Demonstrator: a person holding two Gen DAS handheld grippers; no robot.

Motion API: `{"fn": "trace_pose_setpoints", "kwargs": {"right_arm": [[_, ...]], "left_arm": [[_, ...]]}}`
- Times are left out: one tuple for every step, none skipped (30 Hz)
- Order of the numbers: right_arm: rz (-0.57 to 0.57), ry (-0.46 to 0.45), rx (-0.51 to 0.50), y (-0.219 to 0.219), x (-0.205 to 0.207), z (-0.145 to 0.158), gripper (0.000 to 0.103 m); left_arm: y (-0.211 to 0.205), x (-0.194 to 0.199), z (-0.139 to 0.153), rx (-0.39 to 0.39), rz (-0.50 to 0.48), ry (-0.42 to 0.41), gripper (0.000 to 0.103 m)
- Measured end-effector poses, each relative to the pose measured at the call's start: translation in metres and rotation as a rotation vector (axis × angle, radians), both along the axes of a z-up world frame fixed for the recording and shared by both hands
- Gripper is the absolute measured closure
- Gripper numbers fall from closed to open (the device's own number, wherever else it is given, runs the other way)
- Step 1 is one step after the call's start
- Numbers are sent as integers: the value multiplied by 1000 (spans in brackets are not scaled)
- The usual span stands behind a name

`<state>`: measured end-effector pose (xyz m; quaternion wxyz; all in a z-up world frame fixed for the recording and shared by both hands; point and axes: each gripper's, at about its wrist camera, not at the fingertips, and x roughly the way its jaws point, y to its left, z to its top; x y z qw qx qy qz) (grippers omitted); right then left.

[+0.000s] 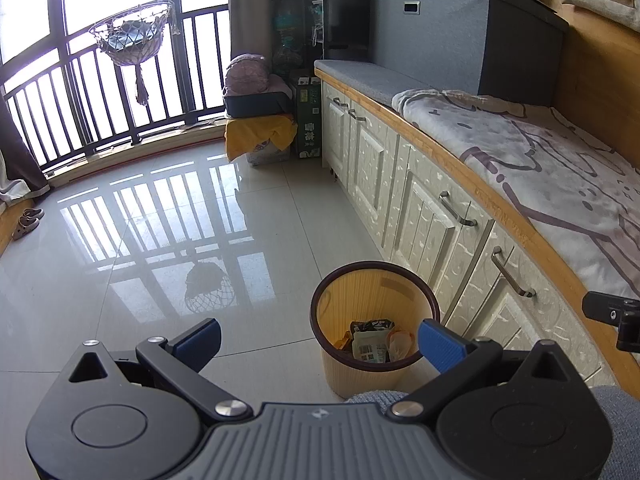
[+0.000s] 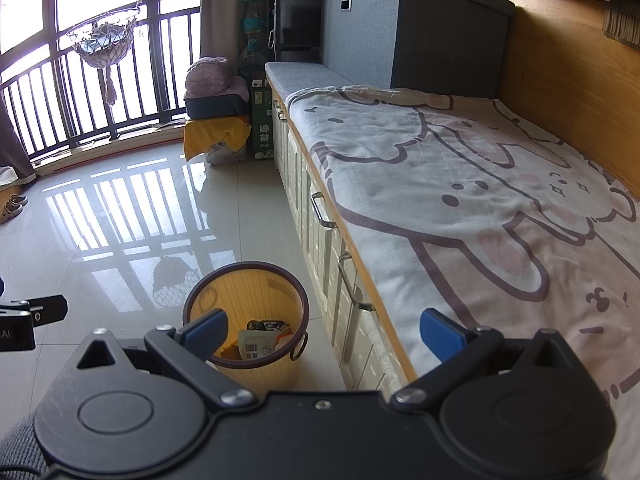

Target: Collect trash

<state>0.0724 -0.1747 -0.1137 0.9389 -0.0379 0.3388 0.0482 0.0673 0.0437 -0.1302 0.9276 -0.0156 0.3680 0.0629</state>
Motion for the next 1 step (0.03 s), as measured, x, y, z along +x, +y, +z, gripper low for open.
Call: {"fn": "trace_pose_setpoints", "kwargs": {"right_arm": [[0, -1, 0, 0, 0, 0, 0]], "left_arm": [[2, -2, 1, 0, 1, 0, 0]]}}
